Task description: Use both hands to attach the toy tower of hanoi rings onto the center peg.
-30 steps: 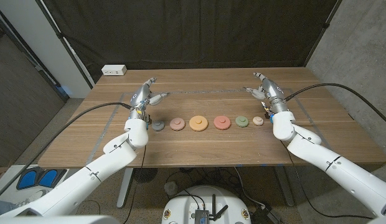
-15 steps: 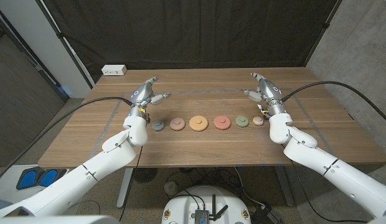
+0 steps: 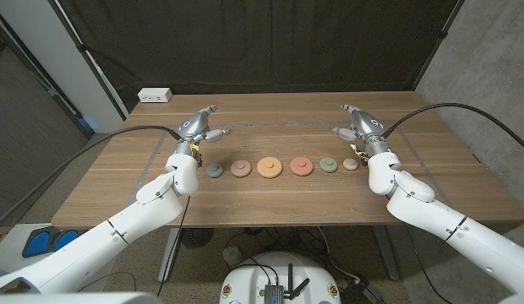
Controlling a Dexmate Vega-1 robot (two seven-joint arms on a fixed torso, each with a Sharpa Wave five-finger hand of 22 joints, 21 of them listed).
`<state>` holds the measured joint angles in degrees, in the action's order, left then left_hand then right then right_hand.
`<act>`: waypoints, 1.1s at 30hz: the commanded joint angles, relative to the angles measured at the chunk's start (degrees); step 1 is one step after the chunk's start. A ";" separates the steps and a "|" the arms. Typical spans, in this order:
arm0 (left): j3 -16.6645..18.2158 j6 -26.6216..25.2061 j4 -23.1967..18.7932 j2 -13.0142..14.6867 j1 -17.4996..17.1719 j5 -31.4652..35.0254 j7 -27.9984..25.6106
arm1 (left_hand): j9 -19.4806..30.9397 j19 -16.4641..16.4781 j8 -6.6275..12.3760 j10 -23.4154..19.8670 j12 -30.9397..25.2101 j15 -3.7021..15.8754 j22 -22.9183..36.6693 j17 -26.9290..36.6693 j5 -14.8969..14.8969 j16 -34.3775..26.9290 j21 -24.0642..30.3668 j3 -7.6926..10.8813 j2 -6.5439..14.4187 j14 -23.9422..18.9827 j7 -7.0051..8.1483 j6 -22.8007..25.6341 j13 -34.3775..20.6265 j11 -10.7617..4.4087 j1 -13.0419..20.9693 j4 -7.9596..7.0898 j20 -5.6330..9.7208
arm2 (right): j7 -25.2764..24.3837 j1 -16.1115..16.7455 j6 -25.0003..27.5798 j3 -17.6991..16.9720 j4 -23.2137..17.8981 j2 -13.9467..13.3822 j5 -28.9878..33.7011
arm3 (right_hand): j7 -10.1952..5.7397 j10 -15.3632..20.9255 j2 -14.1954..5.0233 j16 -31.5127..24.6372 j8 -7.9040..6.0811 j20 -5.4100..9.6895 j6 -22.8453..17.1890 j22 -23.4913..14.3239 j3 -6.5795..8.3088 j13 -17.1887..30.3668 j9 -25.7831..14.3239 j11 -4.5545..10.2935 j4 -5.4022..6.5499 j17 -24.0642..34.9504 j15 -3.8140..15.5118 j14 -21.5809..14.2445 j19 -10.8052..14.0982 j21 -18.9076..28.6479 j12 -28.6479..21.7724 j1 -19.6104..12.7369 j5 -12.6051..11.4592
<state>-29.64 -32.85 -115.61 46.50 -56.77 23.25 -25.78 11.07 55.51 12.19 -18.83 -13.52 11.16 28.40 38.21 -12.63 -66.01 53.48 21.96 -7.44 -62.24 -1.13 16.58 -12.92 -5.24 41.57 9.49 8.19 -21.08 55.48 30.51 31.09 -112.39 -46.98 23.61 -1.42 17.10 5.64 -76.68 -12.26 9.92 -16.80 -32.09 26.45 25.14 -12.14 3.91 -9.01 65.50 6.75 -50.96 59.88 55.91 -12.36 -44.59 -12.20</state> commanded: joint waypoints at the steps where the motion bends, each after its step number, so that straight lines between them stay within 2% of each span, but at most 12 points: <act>1: -0.98 -6.56 -4.07 2.76 1.22 0.73 7.20 | 0.23 -0.33 0.04 -0.53 0.08 1.30 0.16 0.06 -0.61 -0.46 0.52 -0.03 0.19 -0.04 0.13 0.58 -0.21 -0.40 0.93 0.21 3.97 | 6.29 -1.56 5.52 1.08 -3.29 -2.61 -0.34 | -0.09 0.90 -0.87 0.19 -0.16 2.47 0.03 0.30 0.02 0.68 -0.20 0.74 -0.36 -0.05 5.74 0.26 -0.14 0.45 -0.70 -0.77 -0.63; 10: -3.61 -11.23 -6.89 5.64 4.26 1.81 14.25 | 0.32 -0.15 0.29 -1.95 -0.46 1.30 0.15 -0.12 -1.00 -1.03 1.08 -0.07 0.56 0.12 0.15 1.94 -0.58 -0.41 2.27 0.34 3.97 | 10.43 -2.79 7.14 1.98 -4.96 -4.30 -1.53 | -0.20 0.68 -1.75 0.02 -0.34 2.51 -0.22 0.88 0.48 1.51 -0.30 0.33 -0.95 0.03 5.75 0.46 -0.46 0.66 -0.70 -3.20 -1.44; 17: -5.20 -12.23 -7.03 6.63 6.48 1.82 17.99 | 0.36 -0.22 0.30 -2.48 -0.67 1.30 0.24 -0.13 -1.15 -1.42 1.36 -0.14 0.70 0.02 -0.01 2.34 -0.80 -0.40 2.81 0.33 3.95 | 14.52 -4.58 7.60 3.39 -5.22 -6.00 -2.09 | -0.35 0.90 -2.04 0.05 -0.52 2.44 -0.50 1.38 0.21 2.28 -0.43 0.16 -0.84 -0.37 5.73 0.62 -0.85 0.94 -0.85 -4.52 -1.88; 22: -6.28 -12.45 -6.75 7.22 8.29 1.56 20.88 | 0.39 -0.40 0.34 -2.98 -0.89 1.30 0.28 -0.13 -1.28 -1.78 1.57 -0.23 0.84 0.02 -0.24 2.78 -1.07 -0.56 3.29 0.30 3.93 | 18.02 -7.02 13.58 5.40 -5.83 -5.30 -1.41 | -0.14 0.71 -2.15 0.12 -0.62 2.43 -0.71 1.54 0.05 2.54 -0.49 0.36 -0.76 -0.56 5.73 0.71 -0.91 1.09 -0.79 -4.83 -1.98; 29: -7.54 -12.42 -5.69 7.14 10.05 1.14 23.20 | 0.43 -0.59 0.25 -3.26 -1.01 1.30 0.19 -0.42 -1.39 -1.92 1.74 -0.39 1.03 0.29 -0.43 2.94 -1.37 -0.30 3.68 0.20 3.91 | 20.27 -9.20 14.48 7.20 -5.06 -5.71 -1.72 | 0.53 0.76 -2.34 0.04 -0.45 2.39 -0.18 1.82 -0.53 3.10 -0.56 0.33 -0.47 -0.85 5.72 0.55 -0.97 1.52 -0.80 -5.05 -2.13; 33: -7.70 -12.03 -5.50 7.18 10.18 0.85 23.38 | 0.45 -0.63 0.24 -3.37 -1.06 1.30 0.14 -0.40 -1.42 -2.07 1.80 -0.45 1.07 0.30 -0.48 3.05 -1.46 -0.26 3.77 0.17 3.90 | 20.09 -9.38 14.25 7.32 -4.71 -5.73 -2.39 | 0.94 0.46 -2.41 0.53 -0.37 2.39 0.08 2.04 -0.81 3.31 -0.57 0.18 -0.39 -1.50 5.72 0.98 -1.11 1.63 -0.65 -5.12 -2.20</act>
<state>-35.72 -44.72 -121.90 53.15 -48.73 24.75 -5.81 11.34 55.17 12.19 -21.73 -14.21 11.16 28.40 37.68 -13.79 -67.84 54.69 21.73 -6.31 -62.23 -1.54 19.25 -14.26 -5.61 44.51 9.73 8.10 -4.08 48.55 42.39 36.41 -117.58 -52.30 22.02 -1.08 17.60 3.26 -76.47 -12.52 9.51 -16.48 -30.14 25.97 28.16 -12.40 4.40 -9.48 64.36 6.66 -50.25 59.07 57.03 -12.80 -49.08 -13.80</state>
